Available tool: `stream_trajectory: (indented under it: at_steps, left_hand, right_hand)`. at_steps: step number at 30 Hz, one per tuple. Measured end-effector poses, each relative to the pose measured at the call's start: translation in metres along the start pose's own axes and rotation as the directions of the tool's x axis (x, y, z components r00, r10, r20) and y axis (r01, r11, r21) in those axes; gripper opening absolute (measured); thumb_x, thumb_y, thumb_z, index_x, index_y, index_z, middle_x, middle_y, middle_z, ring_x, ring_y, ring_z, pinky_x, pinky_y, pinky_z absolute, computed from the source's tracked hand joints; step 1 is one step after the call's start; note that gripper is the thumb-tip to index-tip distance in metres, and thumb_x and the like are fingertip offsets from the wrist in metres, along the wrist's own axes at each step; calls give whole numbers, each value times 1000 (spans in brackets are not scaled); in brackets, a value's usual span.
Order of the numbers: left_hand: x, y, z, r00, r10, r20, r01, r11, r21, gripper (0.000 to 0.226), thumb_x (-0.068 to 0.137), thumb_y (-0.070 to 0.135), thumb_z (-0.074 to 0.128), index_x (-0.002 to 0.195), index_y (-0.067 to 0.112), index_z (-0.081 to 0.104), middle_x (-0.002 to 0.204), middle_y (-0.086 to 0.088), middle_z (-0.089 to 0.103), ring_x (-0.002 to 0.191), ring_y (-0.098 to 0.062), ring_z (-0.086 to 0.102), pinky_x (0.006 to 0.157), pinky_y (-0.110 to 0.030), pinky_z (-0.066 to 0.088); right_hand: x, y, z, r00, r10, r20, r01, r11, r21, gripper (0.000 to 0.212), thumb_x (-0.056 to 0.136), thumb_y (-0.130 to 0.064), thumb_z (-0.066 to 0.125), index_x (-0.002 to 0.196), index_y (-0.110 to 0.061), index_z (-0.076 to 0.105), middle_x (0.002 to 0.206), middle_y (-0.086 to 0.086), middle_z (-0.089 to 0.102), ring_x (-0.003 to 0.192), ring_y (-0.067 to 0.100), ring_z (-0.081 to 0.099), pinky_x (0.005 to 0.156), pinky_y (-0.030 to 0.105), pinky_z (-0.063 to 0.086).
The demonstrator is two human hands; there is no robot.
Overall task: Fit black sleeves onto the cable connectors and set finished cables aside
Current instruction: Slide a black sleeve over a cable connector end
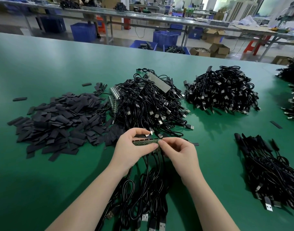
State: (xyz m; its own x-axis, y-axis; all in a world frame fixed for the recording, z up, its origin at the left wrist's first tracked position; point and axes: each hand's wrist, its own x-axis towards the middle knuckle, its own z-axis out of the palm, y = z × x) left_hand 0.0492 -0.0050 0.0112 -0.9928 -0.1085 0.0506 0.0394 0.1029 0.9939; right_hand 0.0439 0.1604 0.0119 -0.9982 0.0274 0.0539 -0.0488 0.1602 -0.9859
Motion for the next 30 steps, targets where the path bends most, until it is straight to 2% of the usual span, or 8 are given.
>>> stream_trajectory:
  at_steps: [3, 7, 15, 19, 22, 25, 27, 30]
  left_hand:
    - [0, 0, -1, 1000, 0, -26, 1, 999, 43, 39, 61, 29, 88, 91, 41, 66, 87, 7, 74, 79, -11, 72, 73, -29, 56]
    - [-1, 2, 0, 999, 18, -47, -14, 996, 84, 36, 64, 22, 89, 83, 39, 63, 84, 7, 74, 77, -10, 71, 74, -32, 56]
    - [-2, 3, 4, 996, 44, -83, -36, 995, 98, 40, 64, 13, 88, 69, 33, 54, 70, 3, 70, 62, -6, 67, 58, -18, 51]
    - [-2, 0, 6, 995, 52, -89, -41, 992, 122, 45, 64, 14, 88, 65, 33, 47, 65, 4, 69, 57, -4, 63, 54, -18, 50]
    - [-2, -2, 9, 993, 77, -92, -60, 983, 175, 45, 65, 13, 85, 64, 32, 44, 68, 3, 72, 57, -8, 65, 53, -19, 50]
    - [-3, -3, 8, 994, 76, -83, -62, 985, 164, 39, 66, 17, 85, 70, 31, 48, 66, 5, 69, 56, -4, 62, 53, -15, 47]
    - [-2, -3, 6, 997, 61, -57, -50, 984, 170, 38, 67, 21, 86, 76, 33, 51, 70, 13, 69, 62, 2, 63, 57, -10, 45]
    - [-3, -5, 6, 999, 42, -15, -37, 969, 244, 39, 70, 29, 85, 89, 42, 54, 89, 25, 69, 87, 12, 60, 69, -5, 38]
  right_hand:
    - [0, 1, 0, 1000, 23, 7, -23, 999, -40, 9, 80, -23, 81, 76, -27, 74, 72, -8, 73, 65, 2, 64, 67, 20, 55]
    - [1, 2, 2, 999, -38, -24, 35, 992, -125, 14, 81, -21, 80, 72, -25, 70, 63, -15, 67, 59, -2, 57, 61, 14, 47]
    - [-2, 0, 6, 995, -74, -69, 63, 987, -147, 19, 83, -16, 79, 68, -21, 67, 58, -17, 64, 55, -3, 54, 57, 11, 43]
    - [-3, 0, 6, 994, -82, -71, 69, 984, -166, 20, 83, -15, 79, 68, -22, 68, 60, -18, 65, 55, -4, 55, 56, 9, 43]
    - [-6, 0, 9, 986, -137, -96, 107, 958, -265, 18, 83, -16, 77, 69, -22, 68, 64, -13, 67, 60, -1, 59, 58, 9, 44]
    - [-6, -1, 9, 983, -123, -138, 90, 970, -226, 17, 84, -18, 76, 70, -23, 69, 71, -18, 68, 63, -2, 60, 60, 9, 44]
    - [-4, -2, 7, 972, -115, -204, 77, 979, -187, 17, 86, -19, 74, 72, -24, 66, 73, -19, 68, 64, -2, 60, 62, 9, 44]
    - [-4, -6, -2, 918, -136, -372, 91, 987, -136, 14, 91, -22, 68, 79, -26, 63, 75, -17, 66, 62, 0, 58, 60, 13, 43]
